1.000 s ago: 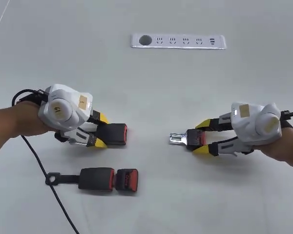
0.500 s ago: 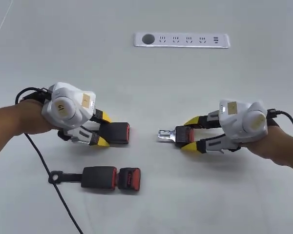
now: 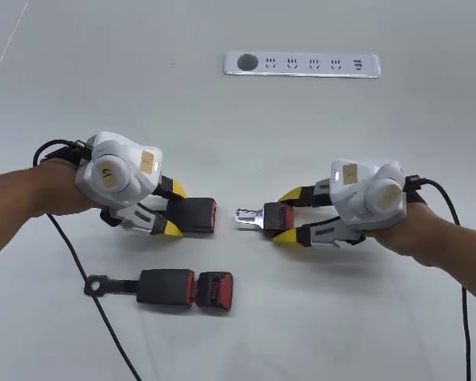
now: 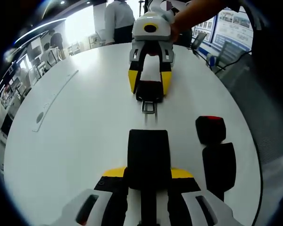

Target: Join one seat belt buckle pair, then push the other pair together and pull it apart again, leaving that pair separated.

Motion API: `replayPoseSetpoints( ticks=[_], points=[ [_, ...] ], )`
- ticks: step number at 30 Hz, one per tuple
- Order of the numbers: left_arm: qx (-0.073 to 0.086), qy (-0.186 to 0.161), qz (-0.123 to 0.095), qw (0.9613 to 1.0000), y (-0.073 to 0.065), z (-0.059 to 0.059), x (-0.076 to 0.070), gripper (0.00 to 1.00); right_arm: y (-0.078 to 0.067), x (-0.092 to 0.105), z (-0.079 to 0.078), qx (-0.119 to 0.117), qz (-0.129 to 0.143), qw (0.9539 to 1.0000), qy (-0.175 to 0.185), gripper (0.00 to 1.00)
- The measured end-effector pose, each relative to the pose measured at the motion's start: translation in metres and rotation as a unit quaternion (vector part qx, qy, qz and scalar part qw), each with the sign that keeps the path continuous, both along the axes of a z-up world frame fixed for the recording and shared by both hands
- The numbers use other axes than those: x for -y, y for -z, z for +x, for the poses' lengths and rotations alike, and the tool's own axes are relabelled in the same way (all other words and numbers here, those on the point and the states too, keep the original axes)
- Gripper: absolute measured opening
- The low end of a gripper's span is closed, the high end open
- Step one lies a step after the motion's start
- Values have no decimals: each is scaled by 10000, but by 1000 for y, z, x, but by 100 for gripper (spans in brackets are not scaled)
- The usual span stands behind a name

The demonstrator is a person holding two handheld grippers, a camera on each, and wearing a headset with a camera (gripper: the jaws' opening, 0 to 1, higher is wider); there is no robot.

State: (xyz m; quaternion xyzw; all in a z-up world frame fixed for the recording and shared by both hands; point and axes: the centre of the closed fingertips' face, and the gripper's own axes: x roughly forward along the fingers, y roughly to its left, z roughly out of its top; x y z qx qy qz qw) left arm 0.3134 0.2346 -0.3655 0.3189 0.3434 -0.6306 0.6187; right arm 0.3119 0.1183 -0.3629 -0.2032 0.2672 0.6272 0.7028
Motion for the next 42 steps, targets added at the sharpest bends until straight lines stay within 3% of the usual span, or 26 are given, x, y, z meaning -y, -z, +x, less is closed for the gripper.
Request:
replayPoseSetpoints(
  ticks=[14,31,42],
  points=[
    [0,-8,32,10000,0,0,0,33,4,-22,5,27,-150,9998,-90,35],
    [-15,-21,63,10000,5,4,-5,33,6,-29,6,58,-530,9985,-106,35],
    [-24,-44,78,10000,7,4,-5,33,4,-36,5,129,-524,9984,-155,35]
  ],
)
